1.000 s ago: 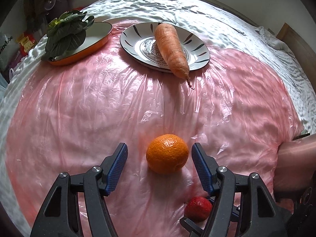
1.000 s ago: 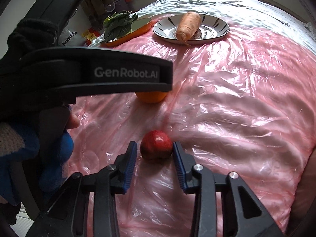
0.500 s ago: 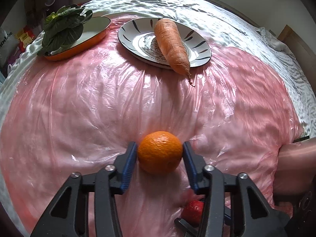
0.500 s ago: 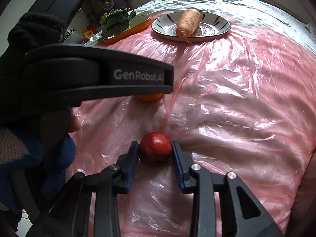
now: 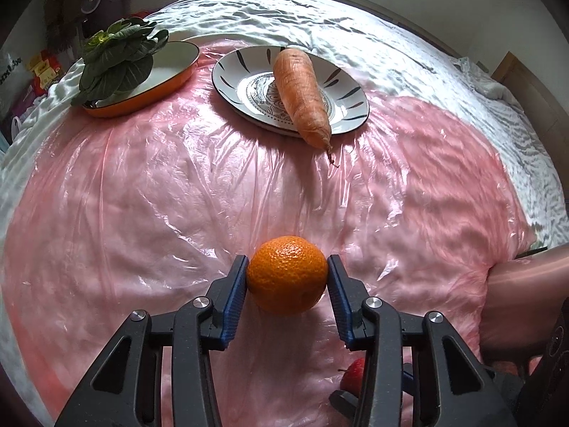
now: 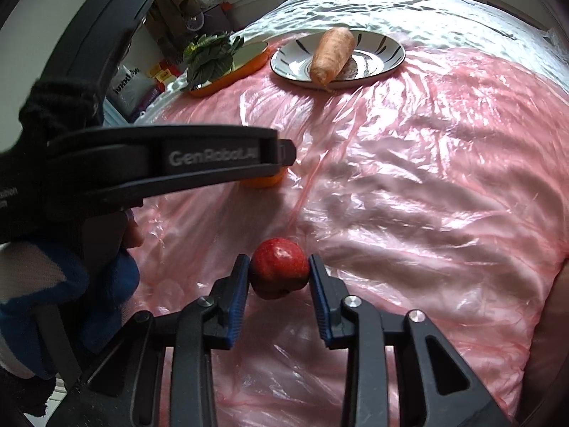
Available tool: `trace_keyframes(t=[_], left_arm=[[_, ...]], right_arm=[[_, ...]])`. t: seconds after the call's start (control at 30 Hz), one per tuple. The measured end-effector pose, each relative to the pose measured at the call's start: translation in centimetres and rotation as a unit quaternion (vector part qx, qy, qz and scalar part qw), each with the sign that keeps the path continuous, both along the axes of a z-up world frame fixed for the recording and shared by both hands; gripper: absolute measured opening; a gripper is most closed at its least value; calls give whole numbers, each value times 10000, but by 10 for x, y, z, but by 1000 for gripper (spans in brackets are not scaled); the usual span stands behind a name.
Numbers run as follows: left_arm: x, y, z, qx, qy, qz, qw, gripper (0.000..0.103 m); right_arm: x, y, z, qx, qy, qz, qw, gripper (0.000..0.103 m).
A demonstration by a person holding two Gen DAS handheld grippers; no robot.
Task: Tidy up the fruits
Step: 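Carry the orange and red apple past the kettle and lower them into the green tray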
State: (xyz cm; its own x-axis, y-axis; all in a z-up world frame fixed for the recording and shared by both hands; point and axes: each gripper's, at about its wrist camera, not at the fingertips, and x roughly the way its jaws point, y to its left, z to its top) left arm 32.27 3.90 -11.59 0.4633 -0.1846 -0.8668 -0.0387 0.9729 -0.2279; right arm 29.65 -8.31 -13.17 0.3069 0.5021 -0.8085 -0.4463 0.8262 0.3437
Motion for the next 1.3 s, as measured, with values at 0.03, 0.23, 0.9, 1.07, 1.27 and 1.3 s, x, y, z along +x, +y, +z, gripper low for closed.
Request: trace_keyframes(t=[0.03,0.23,0.9,1.07,1.27,1.3], left_arm=[[-1,1,1,-53,-2,15,10000,39],[-6,8,12,-329,-46,66,9994,39],[-103,-21,44,134,-195,-586,9980,39],[-134,-53,44,374,-156,-1045,9937,39],[-168,-95,48,361,-41,-1528,9876,39],[-172,-102,49,317,-2,-1604,9865,39]], right_arm=[[-1,-1,2,13,-9,-4,10000,60],[-7,-11,11,53,-53,-104,9999,60],[-101,-52,38,166,82,-206,9996,60],[-132,-80,40,79,218,-281,9993,60],[-162,-130,37,17,456,-646,9969,60],[-164,-136,37,3,478,-692,9965,60]])
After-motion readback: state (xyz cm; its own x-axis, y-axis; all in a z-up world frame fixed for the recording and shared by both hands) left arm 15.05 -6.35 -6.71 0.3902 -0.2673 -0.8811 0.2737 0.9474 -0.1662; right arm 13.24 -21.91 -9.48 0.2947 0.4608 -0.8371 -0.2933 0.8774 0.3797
